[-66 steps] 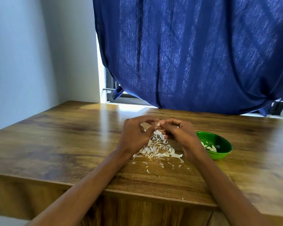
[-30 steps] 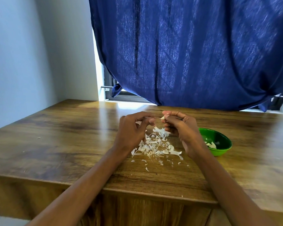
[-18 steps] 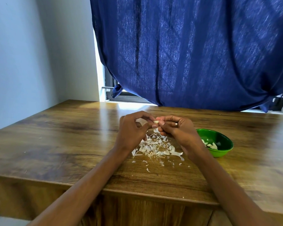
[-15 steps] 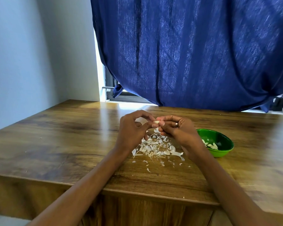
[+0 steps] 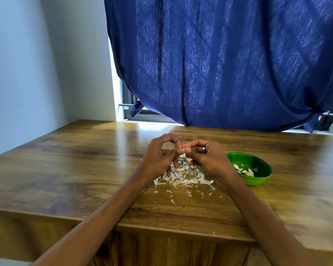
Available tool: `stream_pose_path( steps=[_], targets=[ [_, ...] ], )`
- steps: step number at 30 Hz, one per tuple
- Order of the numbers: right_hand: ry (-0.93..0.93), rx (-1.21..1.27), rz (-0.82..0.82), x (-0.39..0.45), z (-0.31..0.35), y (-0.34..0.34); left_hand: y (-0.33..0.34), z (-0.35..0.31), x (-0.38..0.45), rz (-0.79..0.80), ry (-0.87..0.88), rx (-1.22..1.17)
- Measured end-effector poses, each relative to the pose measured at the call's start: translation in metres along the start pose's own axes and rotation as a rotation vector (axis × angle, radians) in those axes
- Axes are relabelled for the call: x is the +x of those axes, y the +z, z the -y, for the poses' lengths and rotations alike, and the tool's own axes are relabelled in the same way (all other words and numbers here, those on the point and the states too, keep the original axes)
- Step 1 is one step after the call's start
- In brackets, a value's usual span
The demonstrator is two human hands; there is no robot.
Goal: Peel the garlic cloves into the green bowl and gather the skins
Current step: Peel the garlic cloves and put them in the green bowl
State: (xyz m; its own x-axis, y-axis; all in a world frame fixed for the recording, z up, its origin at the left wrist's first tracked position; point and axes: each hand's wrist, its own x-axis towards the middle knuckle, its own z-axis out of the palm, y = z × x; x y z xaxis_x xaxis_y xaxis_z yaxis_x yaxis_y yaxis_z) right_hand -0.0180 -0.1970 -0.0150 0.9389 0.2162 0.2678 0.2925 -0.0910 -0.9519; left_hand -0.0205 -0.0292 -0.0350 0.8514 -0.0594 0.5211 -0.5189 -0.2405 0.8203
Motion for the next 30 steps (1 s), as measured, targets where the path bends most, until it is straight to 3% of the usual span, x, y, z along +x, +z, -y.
stream_pose_path(
  steps=[17,24,30],
  targets=[
    [-0.141,-0.112,-0.013,0.001,-0.010,0.013,0.001,0.001,0.002,-0.003,0.066,-0.054],
    [-0.161,0.109,-0.097,0.005,-0.006,0.016,0.003,-0.004,0.003,-0.103,0.092,-0.113],
    [-0.080,0.282,-0.039,0.003,-0.003,0.012,0.000,-0.001,0.003,-0.190,0.099,-0.080]
  ],
)
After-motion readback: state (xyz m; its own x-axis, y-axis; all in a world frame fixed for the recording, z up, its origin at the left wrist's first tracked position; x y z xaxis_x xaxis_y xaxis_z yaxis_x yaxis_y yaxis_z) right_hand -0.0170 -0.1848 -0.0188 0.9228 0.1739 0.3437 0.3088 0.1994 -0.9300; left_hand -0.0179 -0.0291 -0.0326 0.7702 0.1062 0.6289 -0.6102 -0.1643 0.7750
